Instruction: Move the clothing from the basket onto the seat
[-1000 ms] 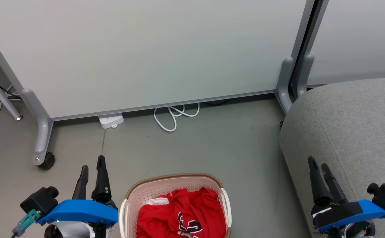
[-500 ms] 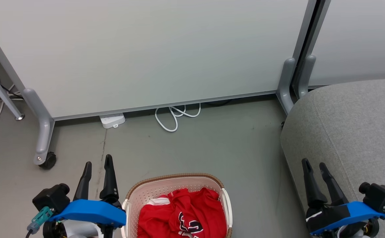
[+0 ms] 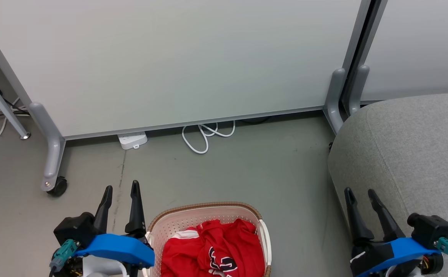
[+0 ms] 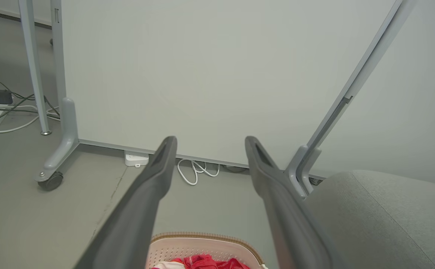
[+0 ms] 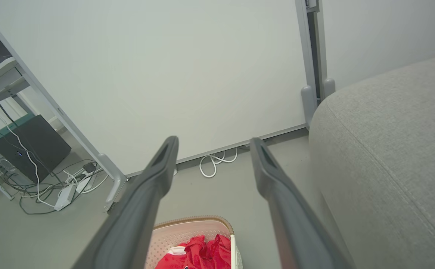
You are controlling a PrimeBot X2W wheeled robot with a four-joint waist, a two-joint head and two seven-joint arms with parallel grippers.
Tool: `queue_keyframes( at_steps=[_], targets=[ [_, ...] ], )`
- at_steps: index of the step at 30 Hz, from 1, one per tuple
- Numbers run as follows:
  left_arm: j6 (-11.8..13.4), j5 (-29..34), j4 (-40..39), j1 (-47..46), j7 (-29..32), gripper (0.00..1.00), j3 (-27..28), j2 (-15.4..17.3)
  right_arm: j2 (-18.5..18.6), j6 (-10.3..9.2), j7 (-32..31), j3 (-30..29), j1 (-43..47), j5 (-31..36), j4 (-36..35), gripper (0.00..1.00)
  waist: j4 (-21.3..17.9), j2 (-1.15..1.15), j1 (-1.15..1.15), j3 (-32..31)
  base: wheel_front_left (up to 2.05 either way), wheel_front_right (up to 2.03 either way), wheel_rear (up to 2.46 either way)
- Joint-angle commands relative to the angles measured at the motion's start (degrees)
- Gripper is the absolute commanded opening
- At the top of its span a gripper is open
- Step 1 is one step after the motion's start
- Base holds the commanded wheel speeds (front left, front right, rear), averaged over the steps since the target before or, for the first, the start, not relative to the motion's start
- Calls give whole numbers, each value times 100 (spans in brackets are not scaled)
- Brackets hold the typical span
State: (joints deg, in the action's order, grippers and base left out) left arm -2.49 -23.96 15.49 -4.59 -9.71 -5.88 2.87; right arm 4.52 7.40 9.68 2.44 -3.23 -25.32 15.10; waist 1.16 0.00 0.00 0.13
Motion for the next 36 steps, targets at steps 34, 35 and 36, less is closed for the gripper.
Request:
queue_keyframes(
  at_steps=[34, 35, 36],
  targets=[
    [24, 1603, 369, -119, -439, 100, -189, 5, 70, 13, 442, 105, 14, 1782, 125, 100, 49, 0, 0, -8, 0, 0, 0],
    [30, 1637, 389, -122, -453, 100, -192, 5, 63, 13, 454, 96, 22, 1826, 123, 100, 50, 0, 0, -9, 0, 0, 0],
    [23, 1673, 414, -123, -462, 100, -198, 4, 62, 13, 465, 92, 30, 1870, 122, 100, 51, 0, 0, -11, 0, 0, 0]
  ],
)
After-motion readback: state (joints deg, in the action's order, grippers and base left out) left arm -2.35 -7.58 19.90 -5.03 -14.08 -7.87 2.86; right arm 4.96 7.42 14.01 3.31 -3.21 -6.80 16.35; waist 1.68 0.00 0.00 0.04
